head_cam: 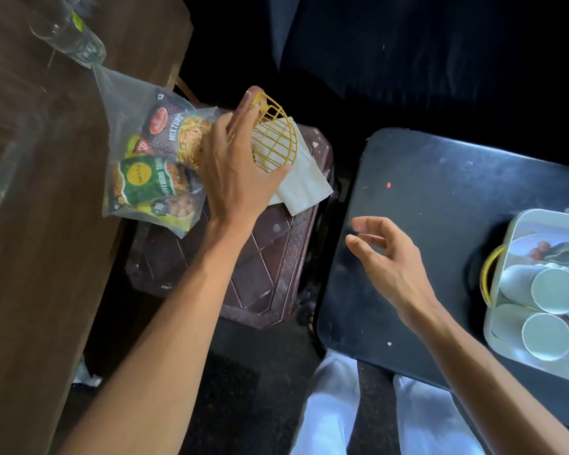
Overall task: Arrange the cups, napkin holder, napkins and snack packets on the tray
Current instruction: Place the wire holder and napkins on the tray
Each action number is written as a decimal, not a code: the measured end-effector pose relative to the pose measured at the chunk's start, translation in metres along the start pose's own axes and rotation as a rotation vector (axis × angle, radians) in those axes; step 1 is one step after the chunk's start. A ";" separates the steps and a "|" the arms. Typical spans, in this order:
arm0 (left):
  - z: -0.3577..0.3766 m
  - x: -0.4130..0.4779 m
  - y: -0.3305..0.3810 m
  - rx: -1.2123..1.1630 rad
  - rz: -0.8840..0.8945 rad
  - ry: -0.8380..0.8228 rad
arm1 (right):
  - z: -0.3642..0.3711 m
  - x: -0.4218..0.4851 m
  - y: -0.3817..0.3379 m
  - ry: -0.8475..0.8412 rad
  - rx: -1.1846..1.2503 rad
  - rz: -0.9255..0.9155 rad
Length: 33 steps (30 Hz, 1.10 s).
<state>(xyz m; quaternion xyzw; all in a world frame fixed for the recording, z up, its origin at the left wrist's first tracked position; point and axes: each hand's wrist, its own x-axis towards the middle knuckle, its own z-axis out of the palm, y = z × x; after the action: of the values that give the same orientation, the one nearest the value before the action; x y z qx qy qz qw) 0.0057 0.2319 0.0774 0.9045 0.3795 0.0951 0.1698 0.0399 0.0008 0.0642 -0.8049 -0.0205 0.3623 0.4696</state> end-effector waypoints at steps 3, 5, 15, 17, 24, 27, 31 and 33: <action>-0.016 -0.007 -0.004 -0.125 -0.048 0.004 | 0.001 -0.002 -0.003 0.004 0.031 -0.005; -0.025 -0.016 -0.004 -0.259 -0.082 -0.016 | 0.001 -0.002 -0.009 0.012 0.064 -0.019; -0.021 -0.103 0.040 -1.005 -0.454 -0.220 | -0.020 -0.016 -0.038 -0.141 0.301 -0.031; -0.012 -0.120 0.053 -1.082 -0.512 -0.238 | -0.033 -0.024 -0.033 -0.174 0.322 -0.031; 0.008 -0.175 0.110 -1.099 -0.481 -0.364 | -0.094 -0.054 0.003 -0.166 0.216 -0.077; 0.014 -0.193 0.140 -1.088 -0.423 -0.438 | -0.123 -0.067 0.017 -0.109 0.195 -0.101; 0.024 -0.212 0.187 -1.040 -0.395 -0.470 | -0.163 -0.082 0.035 0.009 0.194 -0.100; 0.026 -0.223 0.215 -0.999 -0.387 -0.461 | -0.186 -0.089 0.044 0.067 0.204 -0.092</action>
<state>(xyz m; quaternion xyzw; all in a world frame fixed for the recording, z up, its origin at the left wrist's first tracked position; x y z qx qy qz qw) -0.0004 -0.0748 0.1250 0.6262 0.4003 0.0304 0.6684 0.0731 -0.1950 0.1361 -0.7628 -0.0047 0.3133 0.5656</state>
